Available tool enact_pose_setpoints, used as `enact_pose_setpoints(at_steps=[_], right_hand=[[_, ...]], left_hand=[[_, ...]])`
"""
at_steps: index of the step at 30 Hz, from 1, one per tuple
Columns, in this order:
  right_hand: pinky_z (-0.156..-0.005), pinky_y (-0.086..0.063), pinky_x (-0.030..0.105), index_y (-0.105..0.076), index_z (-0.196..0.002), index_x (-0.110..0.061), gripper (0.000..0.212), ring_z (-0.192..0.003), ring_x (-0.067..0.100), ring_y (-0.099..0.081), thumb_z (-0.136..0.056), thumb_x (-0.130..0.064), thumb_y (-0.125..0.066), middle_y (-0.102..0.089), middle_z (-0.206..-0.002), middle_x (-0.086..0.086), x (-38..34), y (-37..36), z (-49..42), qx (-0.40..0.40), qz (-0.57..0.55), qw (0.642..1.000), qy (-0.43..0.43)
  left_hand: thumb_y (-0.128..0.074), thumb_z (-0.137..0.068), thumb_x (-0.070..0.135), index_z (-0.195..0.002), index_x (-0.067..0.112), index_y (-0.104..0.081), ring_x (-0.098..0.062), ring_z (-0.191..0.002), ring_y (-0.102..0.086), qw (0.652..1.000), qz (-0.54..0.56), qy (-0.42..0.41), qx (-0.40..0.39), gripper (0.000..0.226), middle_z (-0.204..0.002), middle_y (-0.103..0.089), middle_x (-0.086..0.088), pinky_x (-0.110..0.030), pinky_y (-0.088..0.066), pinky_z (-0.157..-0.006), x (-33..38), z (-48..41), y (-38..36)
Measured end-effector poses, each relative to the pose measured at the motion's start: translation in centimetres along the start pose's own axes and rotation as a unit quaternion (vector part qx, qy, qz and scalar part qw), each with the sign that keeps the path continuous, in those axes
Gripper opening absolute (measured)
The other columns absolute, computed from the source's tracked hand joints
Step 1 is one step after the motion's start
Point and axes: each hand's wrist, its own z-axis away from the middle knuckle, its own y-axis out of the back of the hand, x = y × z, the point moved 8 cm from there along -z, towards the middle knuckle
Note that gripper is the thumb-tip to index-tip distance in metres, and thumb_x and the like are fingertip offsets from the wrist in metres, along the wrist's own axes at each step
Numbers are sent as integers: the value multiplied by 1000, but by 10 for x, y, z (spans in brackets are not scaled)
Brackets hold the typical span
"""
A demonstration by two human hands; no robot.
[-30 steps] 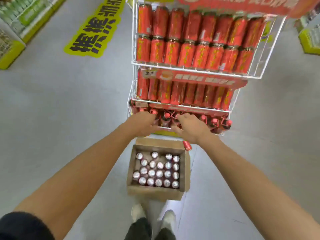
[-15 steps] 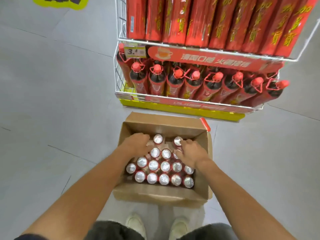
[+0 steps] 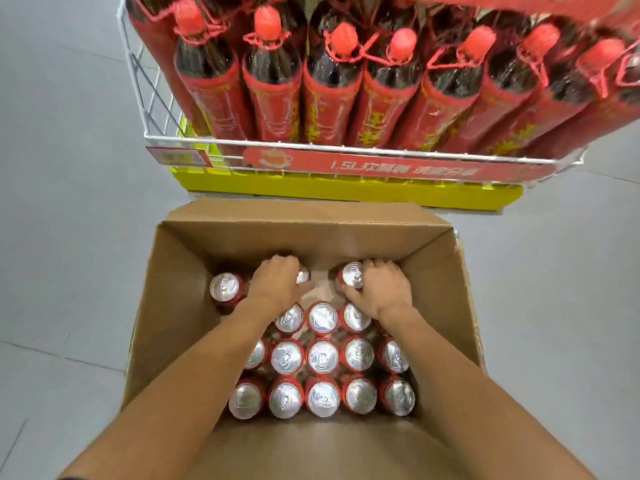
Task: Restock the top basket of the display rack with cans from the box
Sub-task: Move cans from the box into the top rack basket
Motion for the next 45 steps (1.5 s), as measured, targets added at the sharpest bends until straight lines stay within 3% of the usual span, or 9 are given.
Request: enact_pose_setpoints(at_steps=[4,9,18,22,26,32,36,42,45], right_hand=[[-94,-48,43,-64,-101,-10,70,-100,33,-65,-85,-77,-52,-71,-102,13,-5,-9,-5,61,17,998,-2],[-97,-46,41,-65,-106,-8,68,-105,32,-64,-88,-73,-54,-71,-106,13,-1,-12,-6,74,4,997,5],[-82,-50,38,-64,-106,-12,57,-110,31,-62,-84,-64,-70,-69,-112,9,-9,89,54,75,-152,985,26],[-80,-55,40,-64,-110,-16,60,-105,31,-66,-80,-68,-70,-71,-108,7,-22,210,117,88,-161,982,50],[-68,-46,34,-65,-98,-22,53,-94,28,-66,-75,-69,-70,-72,-98,2,-27,367,192,93,-189,976,61],[-62,-50,39,-63,-80,-25,55,-71,18,-63,-67,-79,-66,-64,-72,-8,-33,640,296,152,-206,963,91],[-57,-47,39,-65,-76,-23,63,-63,14,-60,-70,-85,-61,-64,-65,-8,-31,794,342,223,-198,948,113],[-53,-36,42,-49,-58,-18,67,-51,13,-42,-72,-81,-67,-50,-52,-5,-22,954,370,311,-221,912,150],[-54,-41,45,-58,-60,-16,68,-52,17,-51,-71,-83,-65,-57,-54,-1,-18,1007,360,335,-209,901,183]], left_hand=[[-76,-85,44,-120,6,-58,-37,-112,-62,996,38,48,69,55,-118,-63,-18,-41,-47,-93,1,4,-15],[-79,-84,35,-126,6,-54,-37,-115,-60,979,132,98,121,57,-122,-61,-18,-40,-47,-93,1,5,-24],[-91,-66,37,-109,12,-67,-30,-103,-64,972,195,39,128,55,-110,-69,-8,-39,-50,-84,19,57,68],[-91,-64,37,-110,12,-67,-27,-99,-65,972,197,-4,130,58,-105,-71,-6,-36,-49,-80,57,124,179],[-91,-58,35,-87,13,-66,-20,-76,-59,966,211,-53,137,44,-82,-66,-1,-35,-46,-63,95,206,329],[-85,-52,42,-91,20,-74,-15,-80,-65,946,235,-153,163,47,-83,-70,8,-34,-54,-74,168,330,593],[-91,-59,44,-92,22,-77,-5,-74,-62,932,232,-205,189,42,-81,-70,13,-29,-51,-69,219,397,745],[-93,-62,36,-85,22,-79,-10,-67,-66,899,268,-239,253,31,-72,-73,5,-40,-55,-66,267,448,886],[-93,-64,34,-79,18,-77,-3,-56,-56,892,266,-238,278,27,-60,-66,7,-37,-48,-60,287,448,934]])
